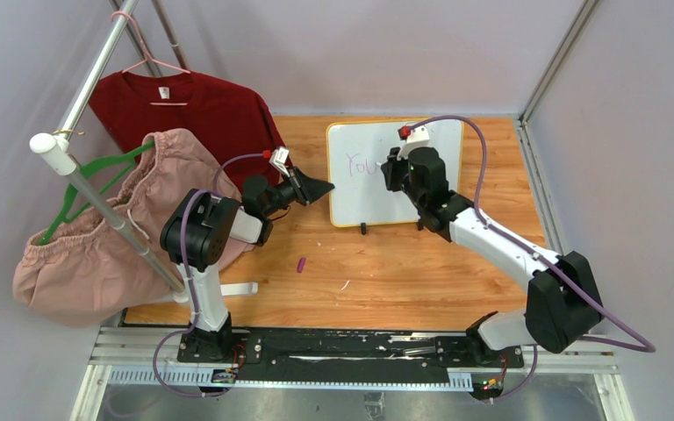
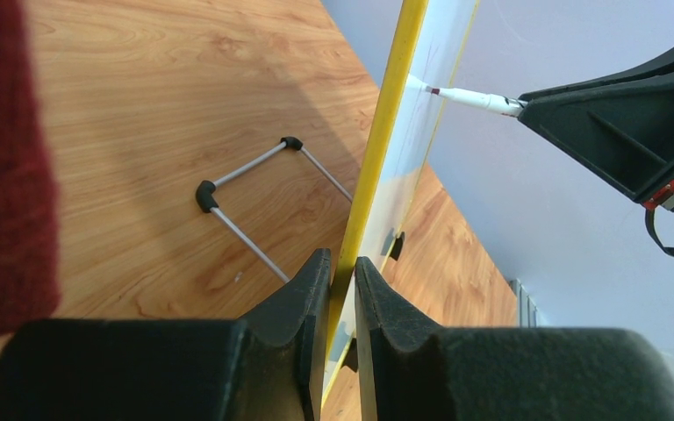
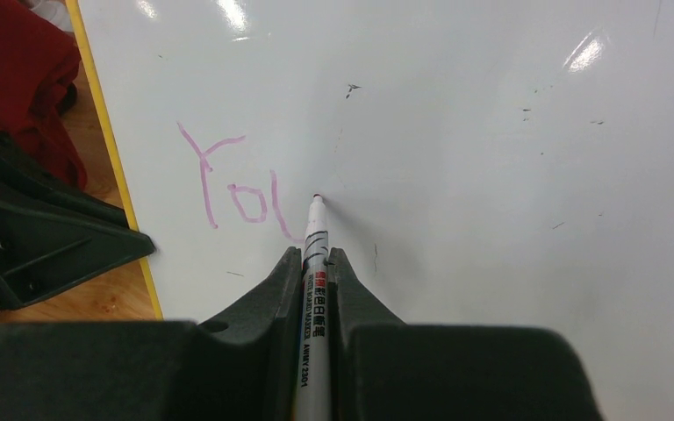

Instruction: Write a sentence on the whiteboard

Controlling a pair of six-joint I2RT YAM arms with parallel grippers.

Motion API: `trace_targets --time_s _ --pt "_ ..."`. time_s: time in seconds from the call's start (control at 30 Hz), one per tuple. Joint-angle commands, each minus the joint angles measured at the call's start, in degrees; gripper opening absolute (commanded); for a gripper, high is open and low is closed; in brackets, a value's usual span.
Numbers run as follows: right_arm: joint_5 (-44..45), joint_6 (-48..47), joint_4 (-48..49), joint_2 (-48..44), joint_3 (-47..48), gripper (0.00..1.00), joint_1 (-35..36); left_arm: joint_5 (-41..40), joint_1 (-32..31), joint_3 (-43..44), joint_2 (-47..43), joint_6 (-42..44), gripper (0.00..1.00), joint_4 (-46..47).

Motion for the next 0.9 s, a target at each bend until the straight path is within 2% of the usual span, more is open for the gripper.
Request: trace_targets --time_s 0.0,0.3,0.67,0.87 --pt "2.2 -1.2 -0.1 1.1 2.2 0.00 -1.1 0.9 0.1 -0.4 -0.4 0.5 0.20 3.9" --pt "1.5 -1.0 -0.2 0.0 1.7 0.00 -1.2 0.9 0.1 -0.4 -0.5 0.5 0.20 3.9" --pt "4.4 -1.4 -0.8 -10.1 -4.2 0.00 -1.2 0.9 0.1 -0.5 -0.5 0.4 0.20 4.2" --pt "6.2 -0.9 0.5 -9.5 -5.6 0.00 -2.2 0.8 0.1 -0.6 -0.5 0.3 0.20 4.2"
